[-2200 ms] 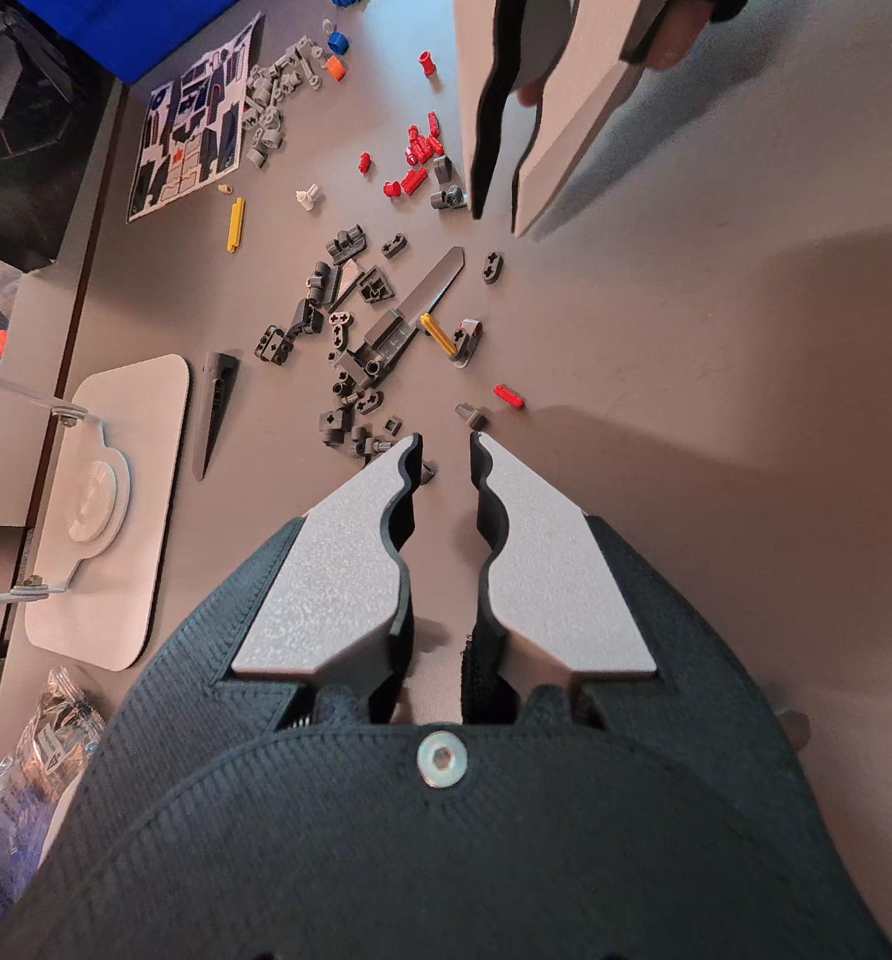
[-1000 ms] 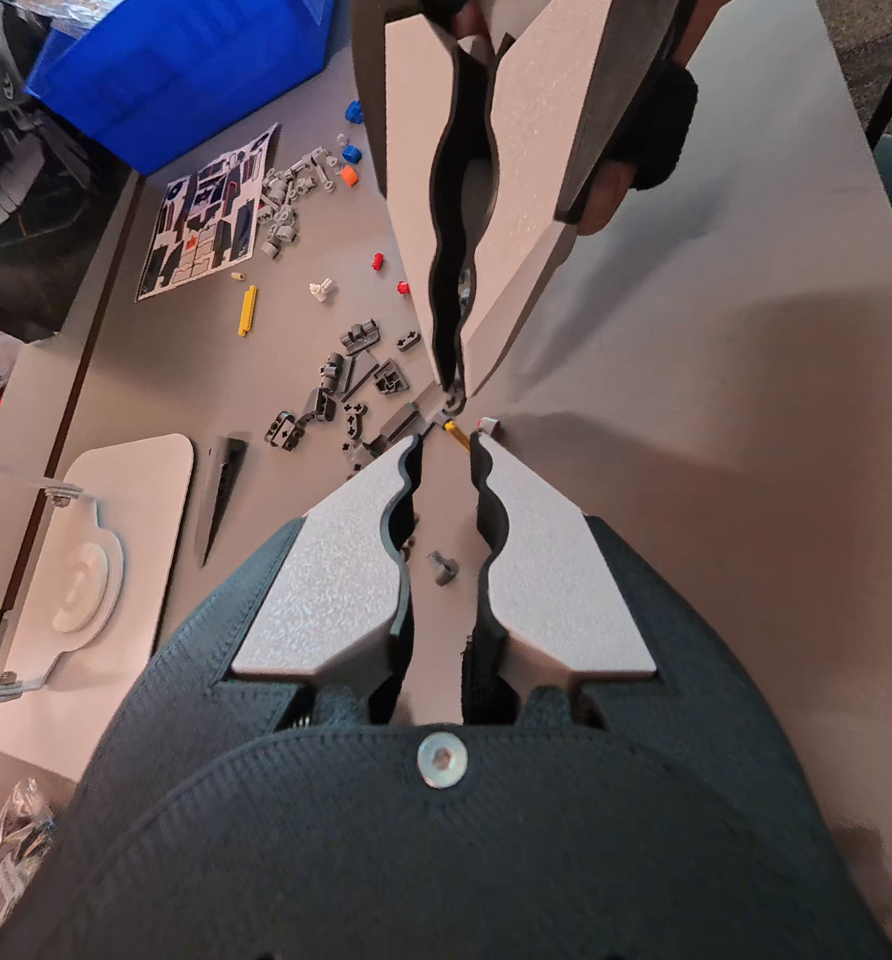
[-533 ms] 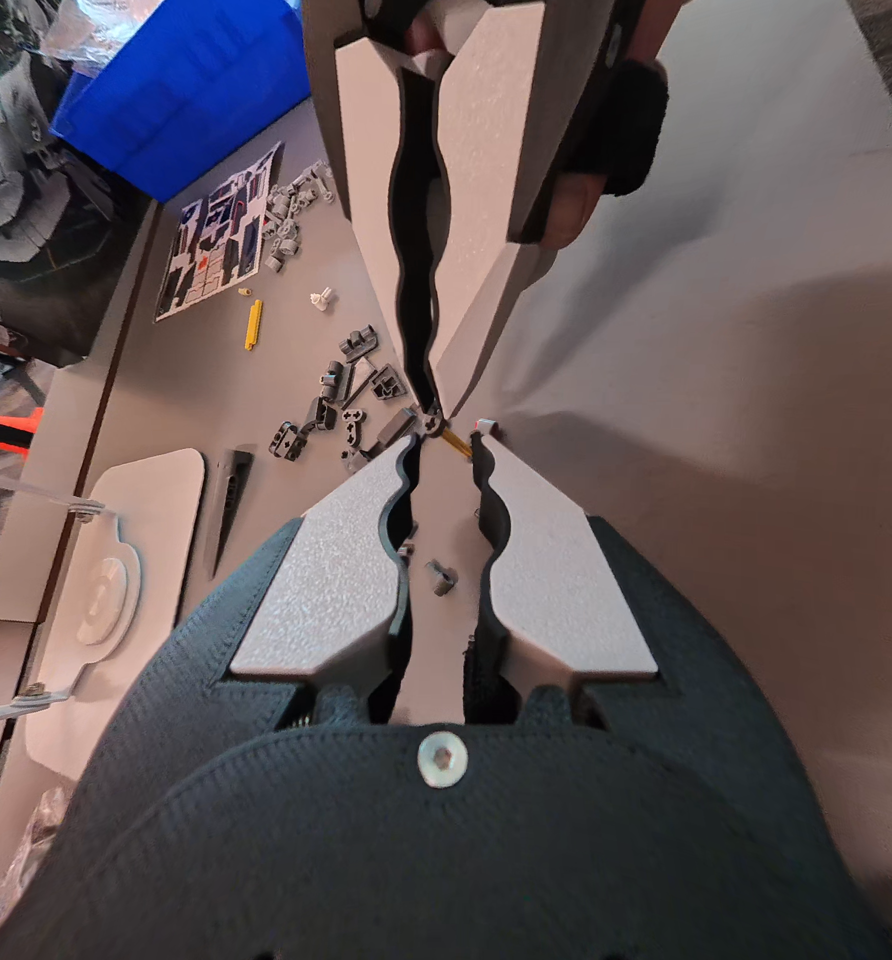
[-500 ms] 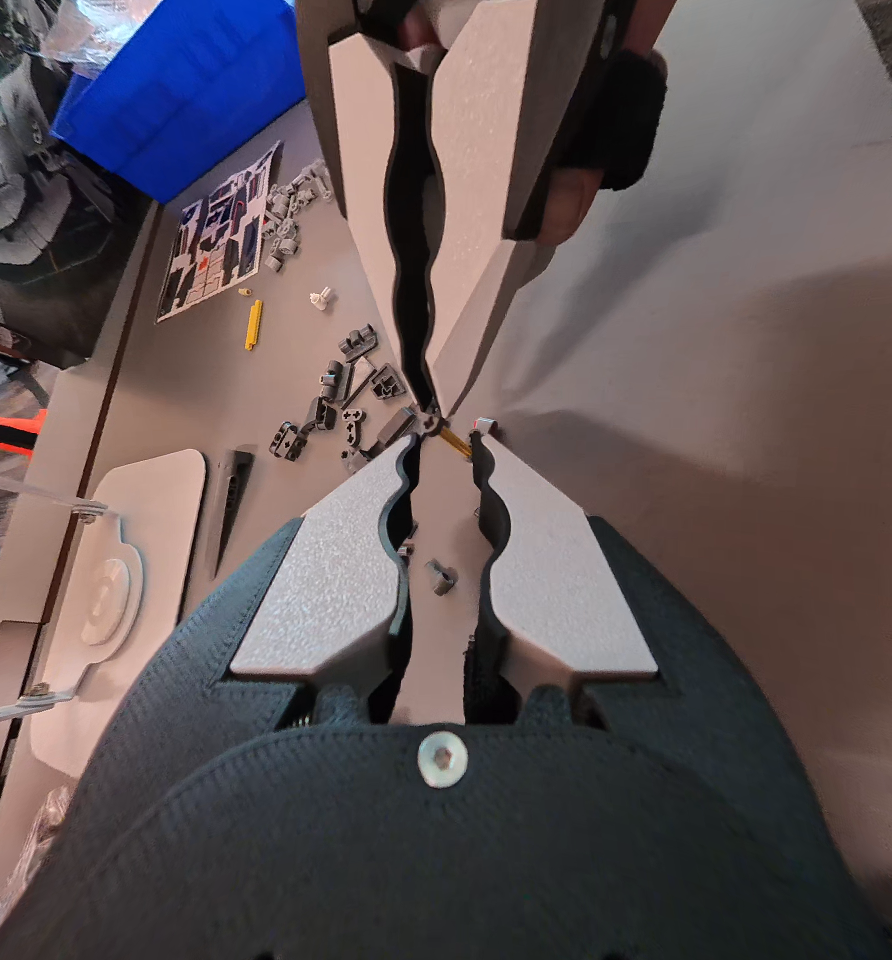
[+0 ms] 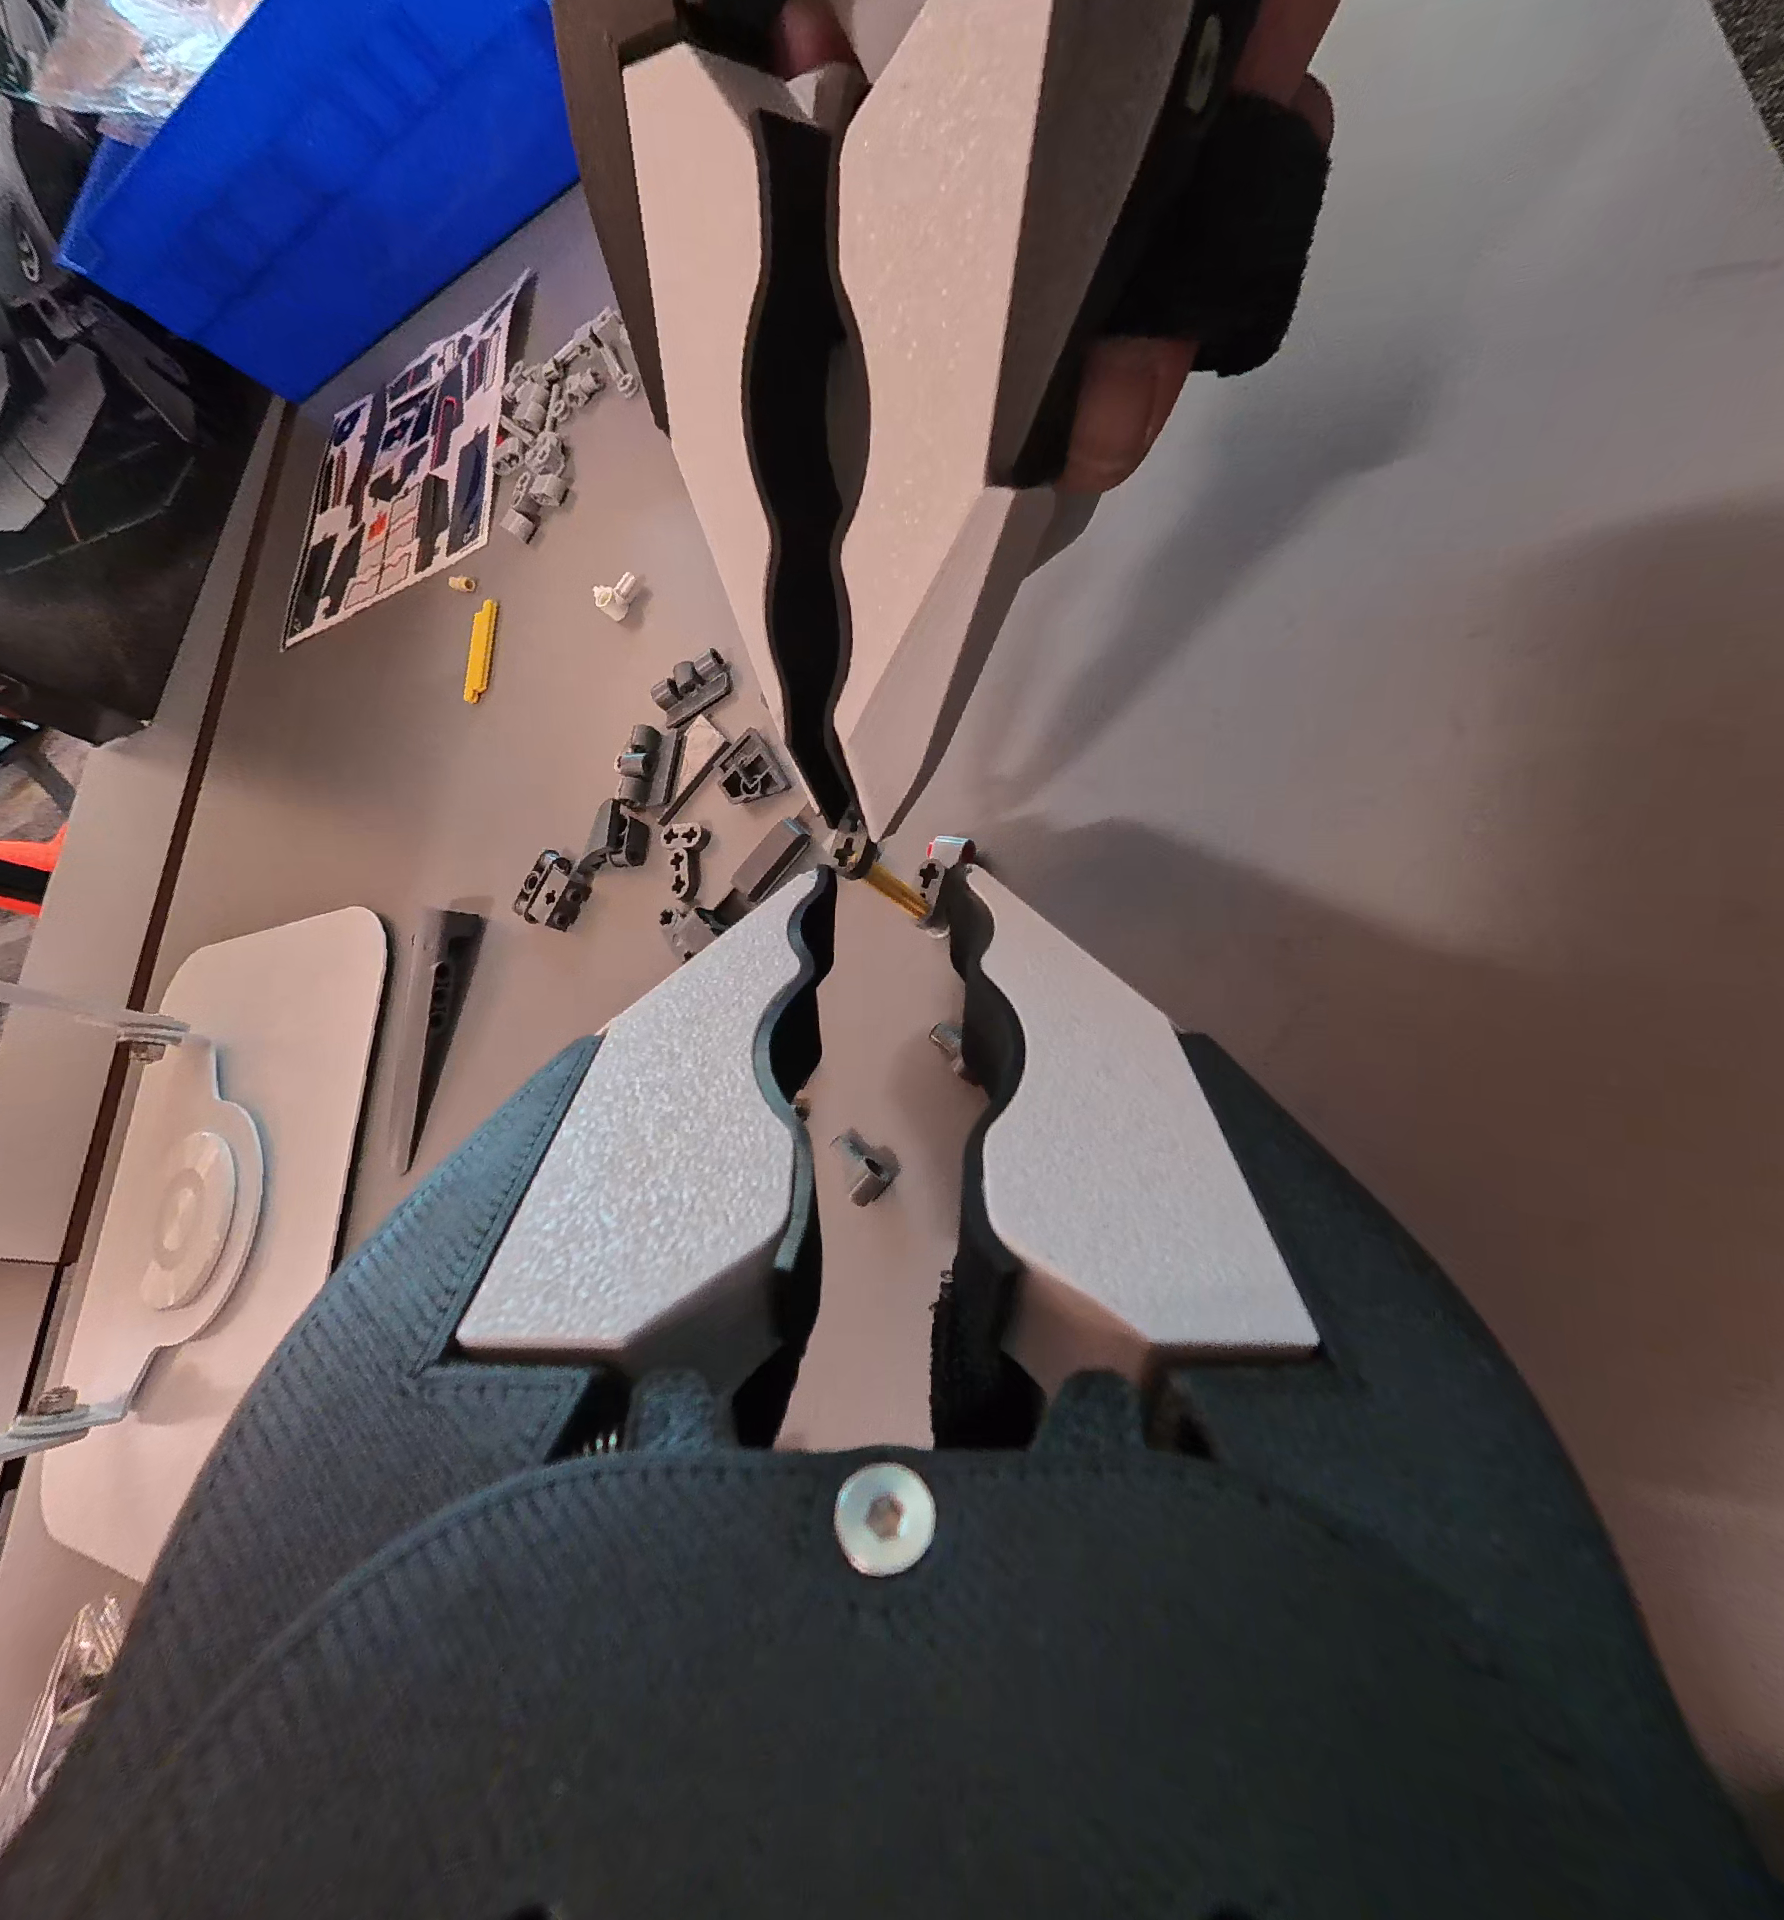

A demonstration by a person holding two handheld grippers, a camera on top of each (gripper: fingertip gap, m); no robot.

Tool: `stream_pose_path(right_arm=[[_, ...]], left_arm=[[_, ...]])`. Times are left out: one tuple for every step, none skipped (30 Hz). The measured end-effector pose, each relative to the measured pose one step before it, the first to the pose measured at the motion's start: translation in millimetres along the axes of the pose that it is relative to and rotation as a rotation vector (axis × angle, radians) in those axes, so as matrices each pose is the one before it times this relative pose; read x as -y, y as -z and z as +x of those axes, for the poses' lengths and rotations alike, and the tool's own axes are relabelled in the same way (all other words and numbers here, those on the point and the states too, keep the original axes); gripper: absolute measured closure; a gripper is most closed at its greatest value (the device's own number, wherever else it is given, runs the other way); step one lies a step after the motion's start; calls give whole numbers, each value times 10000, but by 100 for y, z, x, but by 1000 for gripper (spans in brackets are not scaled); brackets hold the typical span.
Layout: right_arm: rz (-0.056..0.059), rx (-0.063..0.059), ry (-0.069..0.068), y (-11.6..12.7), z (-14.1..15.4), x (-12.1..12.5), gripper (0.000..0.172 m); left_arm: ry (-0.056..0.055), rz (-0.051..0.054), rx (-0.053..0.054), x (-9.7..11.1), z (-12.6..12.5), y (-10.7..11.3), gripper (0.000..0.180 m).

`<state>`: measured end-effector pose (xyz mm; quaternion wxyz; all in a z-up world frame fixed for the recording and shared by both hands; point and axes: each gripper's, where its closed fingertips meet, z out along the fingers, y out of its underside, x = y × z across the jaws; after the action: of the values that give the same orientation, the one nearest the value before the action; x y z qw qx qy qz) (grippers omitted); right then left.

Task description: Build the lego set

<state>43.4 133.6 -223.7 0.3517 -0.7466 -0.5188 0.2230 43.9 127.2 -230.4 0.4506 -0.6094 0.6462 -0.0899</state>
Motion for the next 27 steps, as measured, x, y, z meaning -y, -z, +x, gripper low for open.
stream_pose_path(right_arm=[[5, -2, -13, 4, -3, 1, 168], [-9, -5, -15, -24, -1, -13, 168], [-7, 2, -2, -19, -6, 11, 168], [-10, -11, 18, -15, -5, 7, 168], [-23, -28, 13, -5, 33, 0, 168], [-29, -19, 4, 2, 2, 4, 168], [-40, -34, 26, -12, 9, -4, 168], [-54, -59, 45, -2, 35, -22, 168], [-58, -39, 51, -6, -15, -19, 168], [-54, -21, 31, -17, -22, -20, 168], [-40, -14, 0, -32, -14, 1, 168], [-32, -7, 12, -25, -29, 3, 168], [-33, 7, 14, -17, -44, -6, 168], [-34, 5, 4, -13, -36, -10, 168], [-43, -6, 11, 3, -21, -31, 168], [-46, -13, 28, 12, -23, -12, 169], [-46, -14, 36, 12, -17, -11, 169], [-43, -15, 29, 35, -7, 24, 169], [-41, -20, 31, 41, 2, 33, 169], [-41, -27, 47, 45, 10, 46, 169], [-69, -28, 55, 16, 12, 14, 169], [-86, -35, 61, -4, 14, -2, 169], [-79, -37, 62, -11, 4, 13, 169], [-60, -14, 43, -12, -9, 11, 169], [-29, 4, 9, -12, 11, 7, 169], [-6, 13, -13, -2, 13, -8, 169], [-5, 20, -13, 3, 8, -13, 169]], left_arm=[[-26, -6, 20, 3, 1, -4, 160], [-21, -15, 17, -9, -13, 0, 160], [-12, -28, -4, -21, 22, -15, 160], [-11, -17, 14, -19, -29, -12, 160], [-1, -3, 7, -20, -10, -14, 160], [23, -3, -13, -4, 16, -30, 160], [13, -13, -14, -27, 31, -13, 159], [5, -7, 8, 2, -14, -13, 159], [11, -5, 1, 8, 16, -23, 159], [2, -6, 4, 4, 21, -6, 159], [-19, -19, 14, -12, -6, 20, 159], [-18, -28, 29, -4, -28, 18, 159], [-3, -16, 40, 1, -27, 28, 160], [1, -11, 34, 5, -25, 20, 161], [6, -7, 36, 12, -17, 5, 162], [10, 6, 35, 28, 9, -1, 162], [-30, -13, 70, -6, -35, -2, 163], [-68, -29, 100, -21, -67, -17, 165], [-39, -53, 81, -56, -52, -26, 168], [3, -41, 73, -45, -57, -51, 170], [22, -26, 42, -45, -33, -34, 172], [21, 11, 38, 0, -36, -24, 172], [1, -3, 22, -16, -19, -10, 172], [10, 1, 28, -5, -34, 6, 173], [41, -3, 9, -3, -6, -2, 173], [-11, -13, -7, -20, 29, -16, 172], [-40, -13, 12, -12, 15, -14, 172]])
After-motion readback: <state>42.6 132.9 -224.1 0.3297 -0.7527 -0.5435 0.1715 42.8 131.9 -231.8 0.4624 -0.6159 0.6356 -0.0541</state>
